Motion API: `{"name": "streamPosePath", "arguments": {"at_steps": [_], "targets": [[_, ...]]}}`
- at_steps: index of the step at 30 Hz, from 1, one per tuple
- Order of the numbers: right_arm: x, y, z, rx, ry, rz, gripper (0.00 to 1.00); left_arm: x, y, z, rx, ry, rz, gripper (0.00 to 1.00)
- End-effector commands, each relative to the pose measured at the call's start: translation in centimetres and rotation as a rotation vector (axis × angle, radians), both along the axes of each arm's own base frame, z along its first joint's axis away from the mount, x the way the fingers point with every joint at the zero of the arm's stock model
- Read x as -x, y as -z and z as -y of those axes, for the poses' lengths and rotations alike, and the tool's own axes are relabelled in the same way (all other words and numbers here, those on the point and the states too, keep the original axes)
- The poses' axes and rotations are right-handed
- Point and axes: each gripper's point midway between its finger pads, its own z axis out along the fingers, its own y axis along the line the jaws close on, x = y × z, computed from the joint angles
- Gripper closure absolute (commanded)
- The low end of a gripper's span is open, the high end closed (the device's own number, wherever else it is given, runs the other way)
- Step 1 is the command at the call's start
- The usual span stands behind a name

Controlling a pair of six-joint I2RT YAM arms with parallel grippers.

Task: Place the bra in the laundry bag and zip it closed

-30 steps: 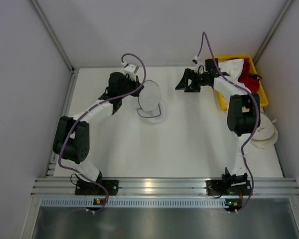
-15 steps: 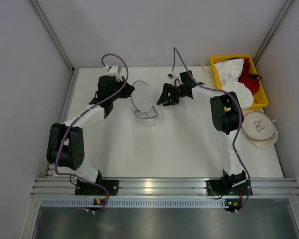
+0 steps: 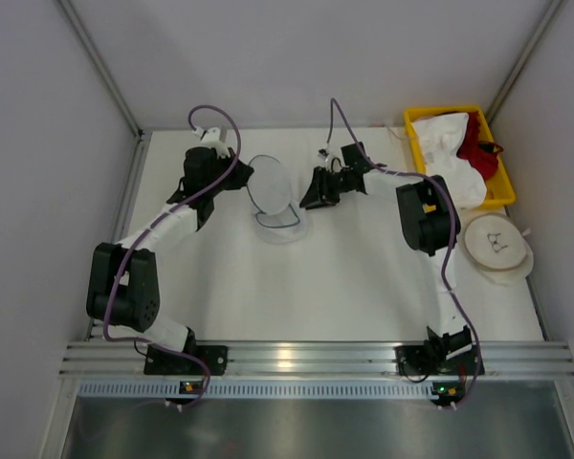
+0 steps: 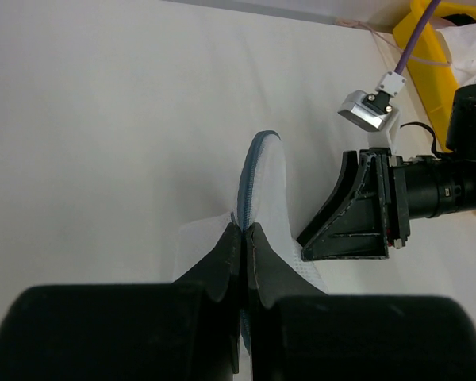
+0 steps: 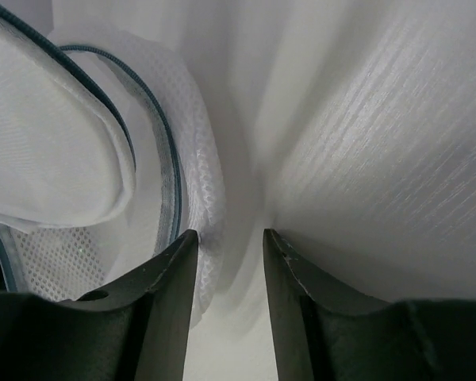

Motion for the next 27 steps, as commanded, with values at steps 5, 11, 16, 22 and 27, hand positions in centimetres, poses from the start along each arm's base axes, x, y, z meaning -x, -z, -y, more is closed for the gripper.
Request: {"name": "streamPosePath", "arguments": {"at_steps": [5,11,16,22,27], "targets": [[0.8,2.0,-1.3,0.004,-0.023,-0.028,0.63,-1.0,-3.2,-1.5,0.036,-0.065,0.077,1.00],[0.7,1.8,-2.7,-0.024,-0.041,-0.028,0.46,-1.4,-2.5,-2.2,0.028,-0.089,0.065,1.00],[0.3,1.9,-2.8,-0.019,-0.028,-0.025,1.00,-2.1,-2.3,-3.6,0.025,-0.142,0.058,1.00],[-2.9,-0.3,2.0,-0.001,0.161,0.008,1.00,-3.7,-2.0,-7.3,0.040,-0.344,0.046,1.00],[-5.1,-2.5,6.7,-0.033,0.366,0.086,1.00,-4.0,-0.5,-8.0,0.088,-0.413,0.002,0.93]]}}
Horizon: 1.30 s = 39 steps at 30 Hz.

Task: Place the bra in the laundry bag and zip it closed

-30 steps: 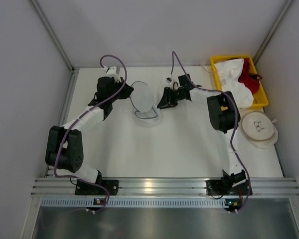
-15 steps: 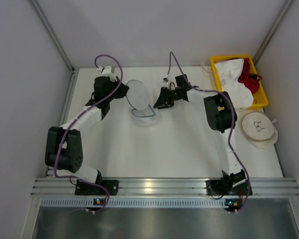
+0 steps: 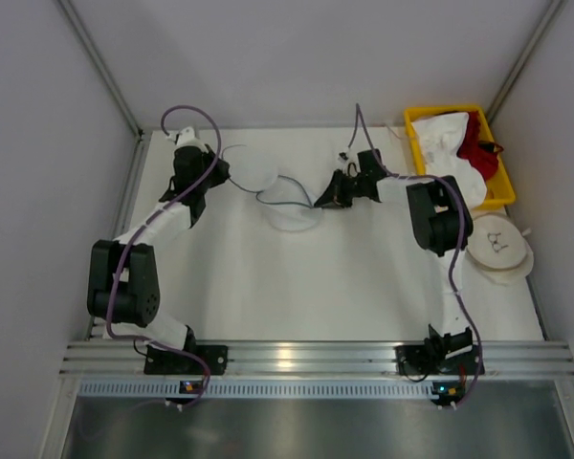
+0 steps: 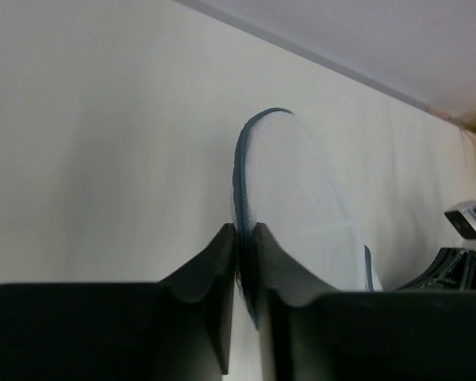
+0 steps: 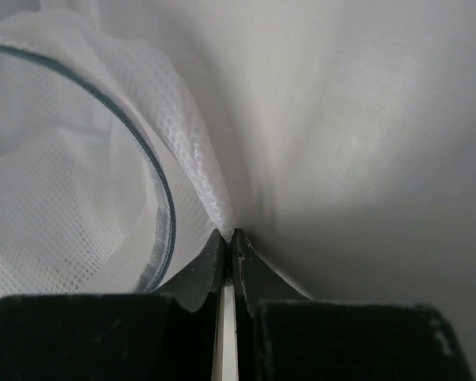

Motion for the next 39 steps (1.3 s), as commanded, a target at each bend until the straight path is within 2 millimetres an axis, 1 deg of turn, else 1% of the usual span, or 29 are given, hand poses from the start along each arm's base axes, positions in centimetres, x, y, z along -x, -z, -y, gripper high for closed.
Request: {"name": "streamPosePath", "arguments": {"at_steps": [1,4,5,6,7,9,11,14,16,18,19,20,22,23,24,25,26,27,28,29,30,31,32,34,35,36,37,38,39], "targets": [[-4.3,-3.8,4.5,0.012,0.232,0.168,1.00,-1.4,-0.7,-0.8,0.072,-0.088,0.029,0.73],[-3.7,-4.2,6.0,0.049,0.316,0.209,1.00,-1.4,1.4,-0.7,0.096,-0.101,-0.024,0.33],[-3.7,-4.9,6.2,0.047,0.339,0.229,1.00,-1.5,1.8,-0.6,0.096,-0.096,-0.034,0.10],[-3.0,-3.5,6.7,0.076,0.368,0.209,1.00,-1.6,1.5,-0.4,0.092,-0.077,-0.027,0.06],[-2.9,-3.3,6.8,0.075,0.383,0.210,1.00,-1.3,1.1,0.7,0.097,-0.003,-0.024,0.04],[-2.5,-2.0,6.5,0.095,0.391,0.187,1.00,-1.1,0.3,1.3,0.098,0.059,-0.008,0.04],[-2.9,-1.2,5.8,0.105,0.393,0.182,1.00,-0.2,-0.6,2.3,0.086,0.141,0.008,0.04],[-4.2,-1.5,4.1,0.091,0.384,0.198,1.00,1.2,-0.9,2.7,0.052,0.201,0.001,0.02],[-4.7,-2.0,3.9,0.093,0.376,0.216,0.93,2.0,-1.2,2.7,0.016,0.226,0.001,0.02],[-5.0,-2.9,4.0,0.100,0.362,0.234,0.81,2.8,-0.9,2.8,0.002,0.260,-0.021,0.02],[-4.8,-3.2,4.1,0.110,0.343,0.250,0.69,3.0,-1.2,2.9,-0.026,0.282,-0.012,0.02],[-4.4,-4.6,3.9,0.100,0.315,0.271,0.50,3.3,-1.3,2.9,-0.038,0.296,-0.022,0.02],[-3.3,-5.3,4.7,0.138,0.276,0.278,0.38,3.4,-1.5,3.1,-0.079,0.342,-0.028,0.02],[-2.8,-7.5,4.9,0.132,0.261,0.319,0.27,2.8,-3.1,3.2,-0.100,0.358,0.001,0.02],[-2.3,-8.0,5.8,0.155,0.255,0.309,0.23,3.2,-2.6,3.2,-0.116,0.378,-0.042,0.02],[-2.1,-8.9,6.5,0.171,0.239,0.344,0.18,2.8,-2.8,3.3,-0.153,0.409,-0.039,0.02],[-2.3,-11.8,7.8,0.164,0.254,0.397,0.08,2.1,-4.7,3.3,-0.177,0.424,-0.004,0.02],[-1.5,-12.0,9.0,0.193,0.246,0.364,0.04,2.2,-4.6,3.3,-0.198,0.446,-0.026,0.02],[-1.4,-12.9,10.1,0.221,0.229,0.392,0.03,1.7,-4.6,3.2,-0.242,0.473,-0.016,0.02],[-2.1,-15.7,11.9,0.221,0.245,0.446,0.02,1.5,-4.9,3.2,-0.258,0.478,-0.008,0.02],[-2.2,-16.7,13.1,0.241,0.243,0.467,0.02,1.0,-6.2,3.1,-0.274,0.476,0.018,0.02],[-1.4,-17.0,14.6,0.292,0.215,0.467,0.01,0.8,-6.1,3.2,-0.291,0.492,0.018,0.02],[-2.4,-18.9,17.3,0.322,0.254,0.504,0.01,0.5,-6.5,3.3,-0.303,0.506,0.032,0.02],[-1.7,-18.9,20.9,0.395,0.243,0.482,0.02,0.1,-7.2,3.5,-0.340,0.544,0.055,0.02],[-2.1,-20.2,23.0,0.415,0.268,0.491,0.03,0.1,-7.6,3.7,-0.343,0.556,0.067,0.02],[-2.1,-20.5,26.4,0.435,0.315,0.477,0.04,-0.1,-7.6,3.6,-0.348,0.553,0.068,0.02],[-1.8,-20.7,28.1,0.460,0.303,0.499,0.06,-0.2,-7.9,3.7,-0.350,0.556,0.076,0.02],[-1.0,-20.8,31.4,0.476,0.351,0.463,0.12,-0.2,-7.9,3.7,-0.356,0.559,0.079,0.02],[-0.6,-20.8,33.0,0.500,0.364,0.465,0.16,-0.2,-7.8,3.6,-0.362,0.555,0.078,0.02]]}}
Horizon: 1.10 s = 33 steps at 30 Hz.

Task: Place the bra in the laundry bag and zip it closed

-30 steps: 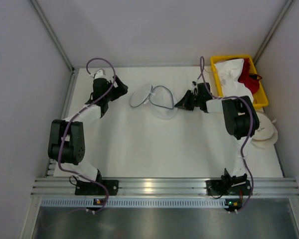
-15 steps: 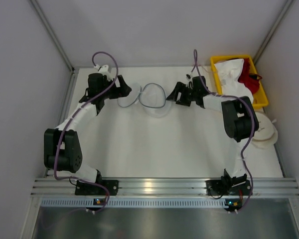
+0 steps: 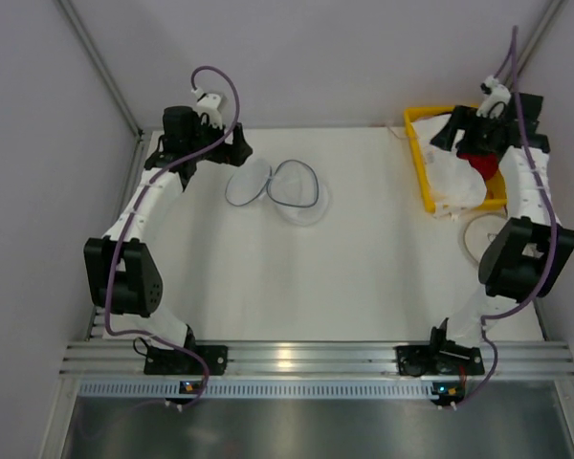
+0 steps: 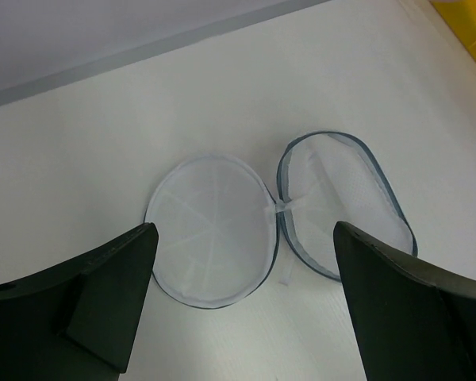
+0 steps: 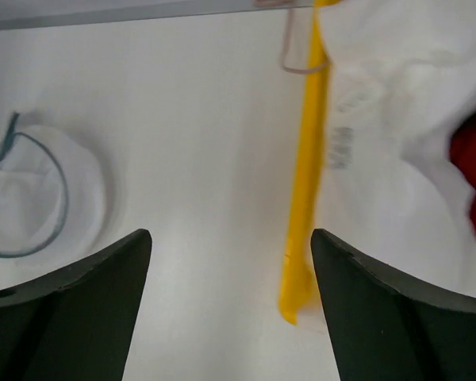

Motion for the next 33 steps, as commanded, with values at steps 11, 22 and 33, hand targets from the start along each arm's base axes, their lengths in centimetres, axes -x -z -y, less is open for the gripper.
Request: {"name": "streamPosePath", "arguments": {"at_steps": [11,22,33], "targets": [[9.6,6.7,10.5,0.549,-0.485,-0.090,0.30,2.4,1.5,1.3,-0.011,0.147,-0.026,0.05],[5.8,13.4,10.6,0.775,-0.667,-0.048,0.29,2.7,0.9,1.7,-0.003,0.169,-0.010,0.05],[5.1,15.8,11.1,0.822,-0.721,-0.082,0.69,2.3,1.4,1.5,-0.017,0.161,-0.015,0.04]]}}
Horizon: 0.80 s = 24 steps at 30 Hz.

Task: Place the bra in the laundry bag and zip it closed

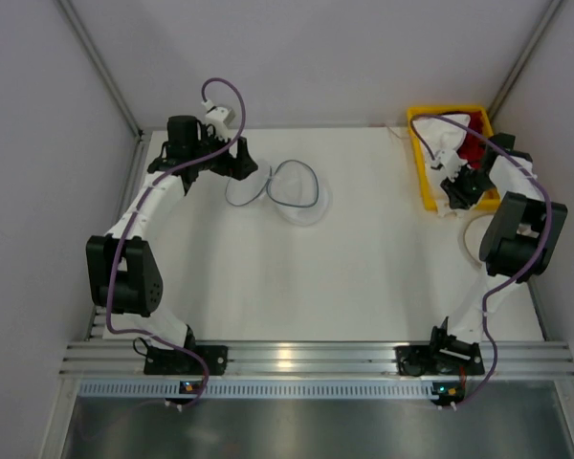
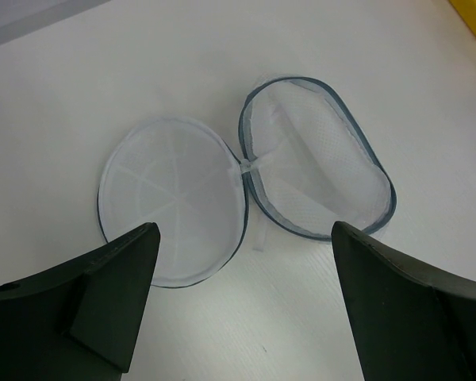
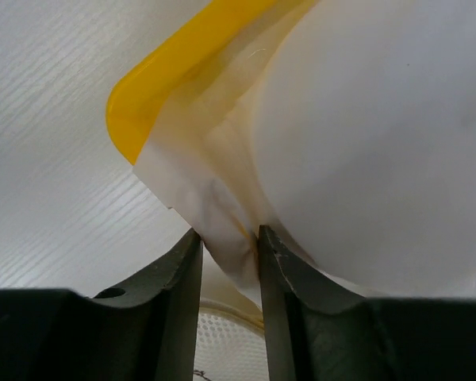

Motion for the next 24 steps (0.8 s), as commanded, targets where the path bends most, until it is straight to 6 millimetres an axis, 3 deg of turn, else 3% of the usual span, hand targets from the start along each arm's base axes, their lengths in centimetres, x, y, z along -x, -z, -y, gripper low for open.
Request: {"name": "streamPosePath", "arguments": {"at_steps": [1,8,11,12,16,20,24], "targets": [[-1.9,-1.5,0.3,0.036,-0.040,0.085,0.71,-0.2,-2.0,-0.1,-0.006,0.014,0.070,0.04],[-2.1,-4.2,0.2,0.009,-0.042,0.117,0.79,-0.4,-1.3,-0.1,-0.002,0.007,0.045,0.04],[-2.1,-5.0,0.1,0.001,-0.040,0.109,0.65,-0.6,-1.1,0.1,0.005,0.009,0.038,0.04],[-2.1,-5.1,0.0,0.000,-0.041,0.107,0.67,-0.7,-0.9,0.0,0.005,0.007,0.034,0.04],[-1.9,-5.0,-0.1,0.000,-0.058,0.094,1.00,-0.9,-1.0,0.2,0.010,0.009,0.033,0.04],[-1.9,-5.2,-0.1,-0.006,-0.057,0.092,1.00,-1.0,-1.0,0.2,0.008,0.010,0.036,0.04],[-2.0,-7.6,-0.6,-0.046,-0.042,0.119,1.00,-0.8,-1.3,0.0,0.002,0.009,0.047,0.04]]}}
